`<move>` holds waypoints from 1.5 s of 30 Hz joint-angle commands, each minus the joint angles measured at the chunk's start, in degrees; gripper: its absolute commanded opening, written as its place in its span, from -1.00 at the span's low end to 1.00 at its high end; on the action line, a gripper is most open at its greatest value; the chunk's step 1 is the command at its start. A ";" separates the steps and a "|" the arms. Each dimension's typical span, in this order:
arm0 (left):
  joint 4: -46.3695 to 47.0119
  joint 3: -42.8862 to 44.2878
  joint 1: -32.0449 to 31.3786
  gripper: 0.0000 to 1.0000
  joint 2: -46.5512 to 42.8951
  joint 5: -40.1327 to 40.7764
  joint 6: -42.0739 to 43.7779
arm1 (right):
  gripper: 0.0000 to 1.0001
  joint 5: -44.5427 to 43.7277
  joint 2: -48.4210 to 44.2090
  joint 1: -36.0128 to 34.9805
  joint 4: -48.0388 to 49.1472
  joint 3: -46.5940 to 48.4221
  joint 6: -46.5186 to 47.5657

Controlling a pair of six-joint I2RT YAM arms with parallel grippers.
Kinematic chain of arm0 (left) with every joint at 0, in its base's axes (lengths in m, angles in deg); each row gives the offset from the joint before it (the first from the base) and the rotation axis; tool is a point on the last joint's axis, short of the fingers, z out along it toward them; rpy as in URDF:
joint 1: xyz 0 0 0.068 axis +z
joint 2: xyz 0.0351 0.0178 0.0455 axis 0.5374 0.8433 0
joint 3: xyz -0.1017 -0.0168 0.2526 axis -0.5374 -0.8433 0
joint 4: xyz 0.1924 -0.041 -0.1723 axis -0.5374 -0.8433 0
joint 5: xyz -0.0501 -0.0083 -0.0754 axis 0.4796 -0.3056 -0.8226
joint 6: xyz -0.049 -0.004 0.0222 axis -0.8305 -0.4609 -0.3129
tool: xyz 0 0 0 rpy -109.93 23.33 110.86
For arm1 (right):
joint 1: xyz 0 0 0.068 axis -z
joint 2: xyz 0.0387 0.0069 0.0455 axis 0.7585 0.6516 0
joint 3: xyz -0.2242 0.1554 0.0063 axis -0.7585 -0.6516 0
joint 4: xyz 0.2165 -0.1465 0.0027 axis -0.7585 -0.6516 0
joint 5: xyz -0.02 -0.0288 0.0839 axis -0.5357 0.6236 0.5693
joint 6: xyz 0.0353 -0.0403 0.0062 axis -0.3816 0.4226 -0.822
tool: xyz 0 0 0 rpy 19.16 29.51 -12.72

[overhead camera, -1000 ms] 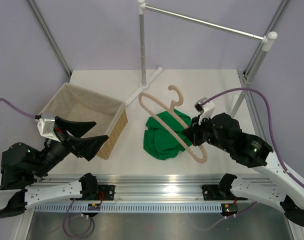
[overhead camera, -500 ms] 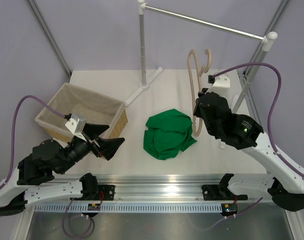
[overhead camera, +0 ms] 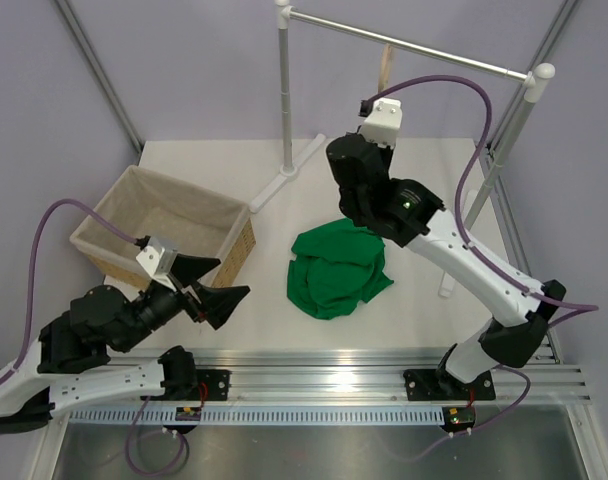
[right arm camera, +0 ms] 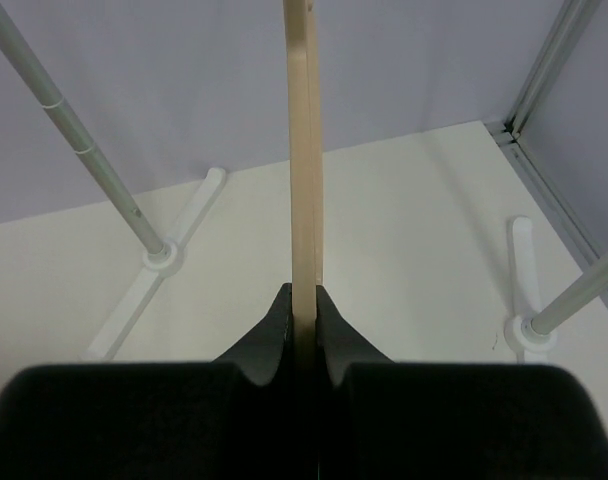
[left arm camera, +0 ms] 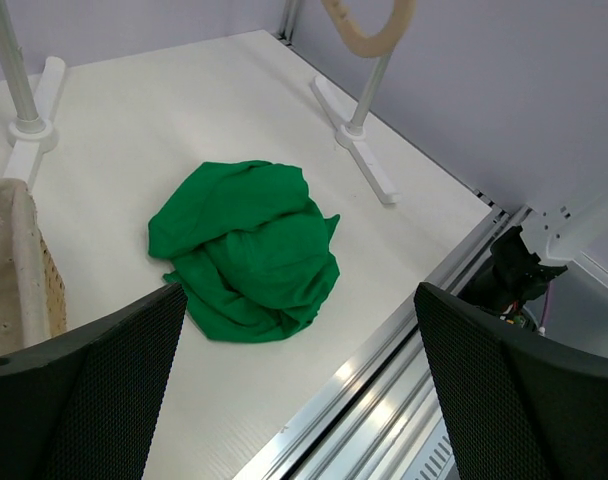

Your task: Remove the t-shirt from the hanger

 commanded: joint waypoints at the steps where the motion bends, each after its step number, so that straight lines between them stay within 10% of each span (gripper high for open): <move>1: 0.75 0.28 -0.26 0.98 -2.43 -2.25 -0.65 | -1.00 -7.90 2.33 0.07 7.30 3.70 5.34; 14: -0.31 0.99 -0.26 0.98 -2.79 -2.33 -0.39 | -1.00 -13.53 11.92 0.76 26.84 7.74 16.61; 20: -0.22 0.72 -0.18 0.98 -2.52 -2.34 -0.48 | -1.00 -8.79 12.89 3.75 12.00 12.40 2.12; 45: 1.18 -1.82 -0.18 0.98 -2.00 -2.60 -0.30 | -1.00 1.06 14.55 13.60 4.87 10.47 -10.37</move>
